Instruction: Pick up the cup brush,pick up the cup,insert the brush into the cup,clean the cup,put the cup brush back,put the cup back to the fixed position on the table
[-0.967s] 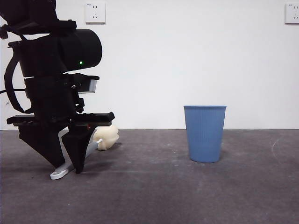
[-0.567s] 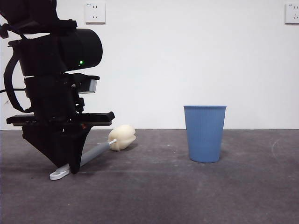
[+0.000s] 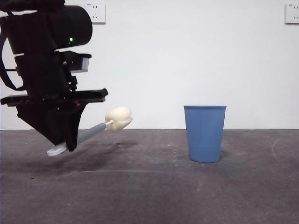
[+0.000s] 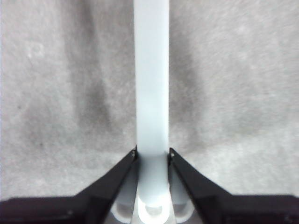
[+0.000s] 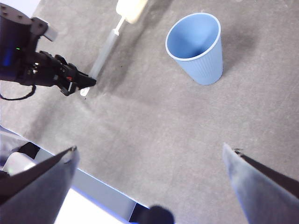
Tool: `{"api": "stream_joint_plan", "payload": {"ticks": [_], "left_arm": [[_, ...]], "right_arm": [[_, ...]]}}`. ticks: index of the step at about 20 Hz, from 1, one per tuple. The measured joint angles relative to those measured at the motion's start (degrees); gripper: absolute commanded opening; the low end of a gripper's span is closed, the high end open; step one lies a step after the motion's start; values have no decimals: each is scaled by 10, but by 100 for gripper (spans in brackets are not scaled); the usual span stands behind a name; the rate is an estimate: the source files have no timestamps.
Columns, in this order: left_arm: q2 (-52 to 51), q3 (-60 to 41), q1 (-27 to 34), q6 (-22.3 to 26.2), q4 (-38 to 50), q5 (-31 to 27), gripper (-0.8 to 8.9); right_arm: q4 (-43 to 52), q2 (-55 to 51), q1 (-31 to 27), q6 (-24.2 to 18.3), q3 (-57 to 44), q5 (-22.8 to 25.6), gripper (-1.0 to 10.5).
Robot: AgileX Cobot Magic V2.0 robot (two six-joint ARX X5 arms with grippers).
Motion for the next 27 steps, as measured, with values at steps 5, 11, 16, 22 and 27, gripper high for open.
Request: {"api": "stream_joint_plan", "payload": {"ticks": [5, 11, 16, 22, 27], "left_arm": [[-77, 0, 0, 37, -34, 2, -9], [-220, 0, 0, 75, -93, 2, -9], [-293, 0, 0, 96, -153, 7, -9], [-299, 0, 0, 115, -206, 14, -9], [-299, 0, 0, 119, -206, 17, -9]], "right_arm": [[21, 24, 17, 3, -6, -2, 564], [199, 47, 40, 17, -111, 16, 565], [385, 86, 70, 45, -224, 42, 564], [594, 156, 108, 57, -330, 107, 564], [739, 267, 135, 59, -335, 141, 564]]}}
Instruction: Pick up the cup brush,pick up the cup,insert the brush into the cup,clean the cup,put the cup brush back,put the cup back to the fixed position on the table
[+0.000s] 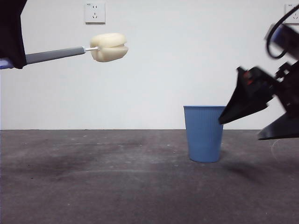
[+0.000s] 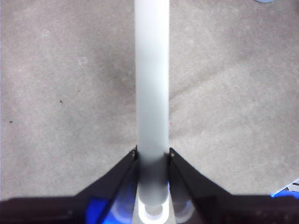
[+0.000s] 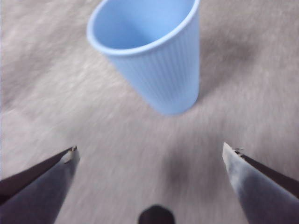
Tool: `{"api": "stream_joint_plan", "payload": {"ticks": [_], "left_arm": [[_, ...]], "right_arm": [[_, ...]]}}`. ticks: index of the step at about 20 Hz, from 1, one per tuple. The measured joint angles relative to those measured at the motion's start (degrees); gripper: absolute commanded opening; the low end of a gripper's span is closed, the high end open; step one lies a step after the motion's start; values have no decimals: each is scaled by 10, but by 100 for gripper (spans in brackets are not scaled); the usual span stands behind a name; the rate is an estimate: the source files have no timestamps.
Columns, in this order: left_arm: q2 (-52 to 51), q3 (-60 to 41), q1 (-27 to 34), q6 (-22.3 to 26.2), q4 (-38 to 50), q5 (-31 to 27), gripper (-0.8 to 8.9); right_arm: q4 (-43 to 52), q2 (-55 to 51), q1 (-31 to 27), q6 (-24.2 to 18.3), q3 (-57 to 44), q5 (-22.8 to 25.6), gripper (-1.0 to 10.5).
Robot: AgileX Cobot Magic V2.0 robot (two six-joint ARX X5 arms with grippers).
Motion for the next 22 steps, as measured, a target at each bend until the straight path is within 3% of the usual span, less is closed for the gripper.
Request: {"api": "stream_joint_plan", "payload": {"ticks": [13, 22], "left_arm": [[0, 0, 0, 0, -4, 0, -9], [0, 0, -3, -5, -4, 0, -9]], "right_arm": [[336, 242, 43, -22, -2, 52, 564], [447, 325, 44, -21, 8, 65, 564]]}}
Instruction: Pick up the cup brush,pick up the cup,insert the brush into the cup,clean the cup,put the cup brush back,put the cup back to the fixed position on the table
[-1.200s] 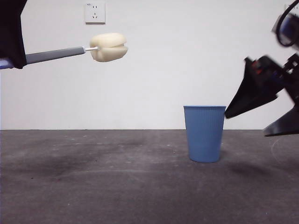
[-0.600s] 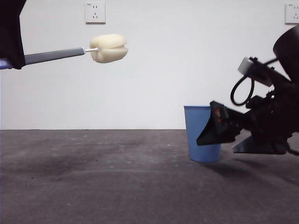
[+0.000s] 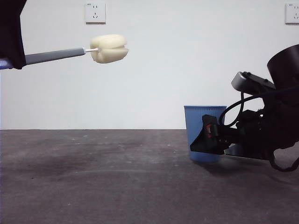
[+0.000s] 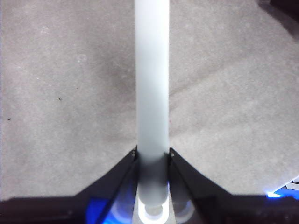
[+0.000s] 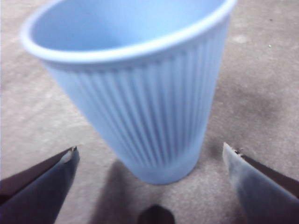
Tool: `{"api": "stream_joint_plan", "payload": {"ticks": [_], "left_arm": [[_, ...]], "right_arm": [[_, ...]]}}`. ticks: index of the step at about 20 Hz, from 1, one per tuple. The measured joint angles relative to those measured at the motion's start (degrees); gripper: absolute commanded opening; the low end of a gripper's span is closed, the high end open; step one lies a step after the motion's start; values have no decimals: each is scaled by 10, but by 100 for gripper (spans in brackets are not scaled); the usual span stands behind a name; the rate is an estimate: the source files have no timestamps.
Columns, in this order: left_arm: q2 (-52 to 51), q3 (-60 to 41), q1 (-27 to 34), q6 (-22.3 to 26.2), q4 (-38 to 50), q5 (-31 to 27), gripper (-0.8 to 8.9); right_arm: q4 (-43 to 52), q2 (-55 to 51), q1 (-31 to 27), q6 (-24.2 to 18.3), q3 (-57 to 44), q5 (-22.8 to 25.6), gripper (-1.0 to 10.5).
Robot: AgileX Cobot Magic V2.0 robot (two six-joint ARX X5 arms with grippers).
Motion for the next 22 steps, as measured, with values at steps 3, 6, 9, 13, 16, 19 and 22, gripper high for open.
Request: {"api": "stream_joint_plan", "payload": {"ticks": [3, 6, 9, 13, 16, 19, 22], "left_arm": [[0, 0, 0, 0, 0, 0, -9], [0, 0, 0, 0, 0, 0, -9], [0, 0, 0, 0, 0, 0, -9], [0, 0, 0, 0, 0, 0, -9], [0, 0, 0, 0, 0, 0, -9], [0, 0, 0, 0, 0, 0, -9], [0, 0, 0, 6, 0, -1, -9]], "right_arm": [[0, 12, 4, 0, 29, 0, 564], [2, 19, 12, 2, 54, 2, 552], [-3, 28, 14, 4, 59, 4, 359], [-7, 34, 15, 5, 59, 15, 117], [-7, 34, 16, 5, 59, 17, 54], [-7, 34, 21, 5, 59, 17, -16], [-23, 27, 26, 8, 59, 17, -17]]}}
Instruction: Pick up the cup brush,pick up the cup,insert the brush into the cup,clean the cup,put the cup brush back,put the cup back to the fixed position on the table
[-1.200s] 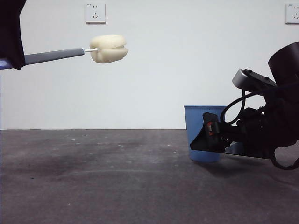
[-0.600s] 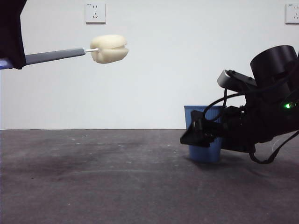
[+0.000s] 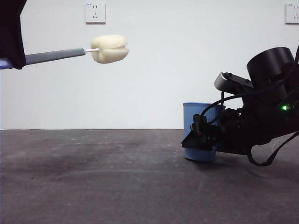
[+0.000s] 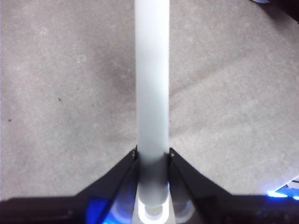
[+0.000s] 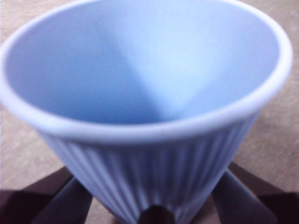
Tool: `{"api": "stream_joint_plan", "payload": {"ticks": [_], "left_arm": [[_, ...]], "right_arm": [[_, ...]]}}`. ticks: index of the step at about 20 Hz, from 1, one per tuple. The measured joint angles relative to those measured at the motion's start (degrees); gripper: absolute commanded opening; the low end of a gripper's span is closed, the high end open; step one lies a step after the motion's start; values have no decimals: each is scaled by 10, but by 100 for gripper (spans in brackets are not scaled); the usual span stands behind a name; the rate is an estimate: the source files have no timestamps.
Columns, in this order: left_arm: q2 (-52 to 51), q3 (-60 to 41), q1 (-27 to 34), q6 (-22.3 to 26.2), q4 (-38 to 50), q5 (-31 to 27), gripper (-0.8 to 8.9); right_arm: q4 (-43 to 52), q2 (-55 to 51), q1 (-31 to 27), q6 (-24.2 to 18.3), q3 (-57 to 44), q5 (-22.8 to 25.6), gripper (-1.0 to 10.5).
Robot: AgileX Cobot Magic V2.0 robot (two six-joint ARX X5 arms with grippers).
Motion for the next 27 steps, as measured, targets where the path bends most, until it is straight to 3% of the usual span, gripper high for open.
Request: {"api": "stream_joint_plan", "payload": {"ticks": [3, 7, 11, 17, 21, 27], "left_arm": [[0, 0, 0, 20, -2, 0, -9], [0, 0, 0, 64, -9, 0, -9], [0, 0, 0, 114, -46, 0, -9], [5, 0, -2, 204, -71, 0, -9], [38, 0, -24, 233, -75, 12, -9], [62, 0, -67, 249, -59, 13, -9]], "right_arm": [[-113, -76, 8, -5, 0, 2, -17], [-353, -216, 23, -75, 57, 22, -17], [-593, -258, 36, -155, 124, 82, -17], [-814, -257, 70, -256, 174, 184, -17], [-883, -257, 92, -332, 205, 268, -17], [-907, -257, 130, -445, 250, 360, -17]]}}
